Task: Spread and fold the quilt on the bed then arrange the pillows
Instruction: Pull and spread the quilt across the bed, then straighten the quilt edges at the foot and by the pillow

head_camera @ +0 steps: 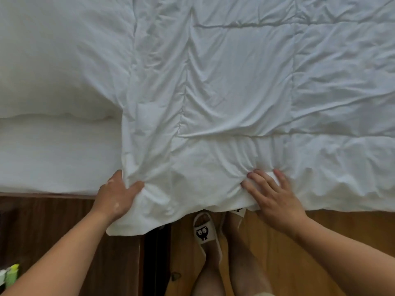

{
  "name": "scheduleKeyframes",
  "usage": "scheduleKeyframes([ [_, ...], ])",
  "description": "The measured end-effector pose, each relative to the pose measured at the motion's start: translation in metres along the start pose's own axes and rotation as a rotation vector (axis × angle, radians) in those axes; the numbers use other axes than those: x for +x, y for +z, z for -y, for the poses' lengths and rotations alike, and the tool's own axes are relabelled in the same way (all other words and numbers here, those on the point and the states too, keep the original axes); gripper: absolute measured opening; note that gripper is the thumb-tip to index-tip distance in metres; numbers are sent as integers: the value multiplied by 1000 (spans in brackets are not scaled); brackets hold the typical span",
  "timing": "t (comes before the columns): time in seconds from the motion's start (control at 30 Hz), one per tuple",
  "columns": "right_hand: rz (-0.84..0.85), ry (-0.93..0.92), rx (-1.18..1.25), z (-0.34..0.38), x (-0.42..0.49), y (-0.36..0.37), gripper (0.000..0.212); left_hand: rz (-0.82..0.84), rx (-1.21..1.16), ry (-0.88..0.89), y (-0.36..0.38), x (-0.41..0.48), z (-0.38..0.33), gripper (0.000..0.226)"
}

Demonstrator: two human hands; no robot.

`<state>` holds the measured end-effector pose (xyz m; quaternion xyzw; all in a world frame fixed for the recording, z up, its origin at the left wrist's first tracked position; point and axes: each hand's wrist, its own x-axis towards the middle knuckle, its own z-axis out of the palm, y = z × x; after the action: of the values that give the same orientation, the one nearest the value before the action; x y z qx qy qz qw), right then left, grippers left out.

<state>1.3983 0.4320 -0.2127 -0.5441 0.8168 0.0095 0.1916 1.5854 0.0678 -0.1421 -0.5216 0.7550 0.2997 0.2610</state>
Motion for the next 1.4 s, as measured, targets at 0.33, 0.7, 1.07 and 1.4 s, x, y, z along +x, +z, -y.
scheduleKeyframes([
  [0.33,-91,132,186,7,-23,-24,8,-136,144,30,3,-13,12,52],
  [0.7,443,399,469,57,-46,-20,63,-77,448,43,19,-30,12,50],
  [1.07,338,1059,829,97,-301,-147,57,216,486,103,-14,-188,19,57],
  [1.4,4,1465,1264,95,-445,-134,34,370,576,334,30,-312,-60,37],
])
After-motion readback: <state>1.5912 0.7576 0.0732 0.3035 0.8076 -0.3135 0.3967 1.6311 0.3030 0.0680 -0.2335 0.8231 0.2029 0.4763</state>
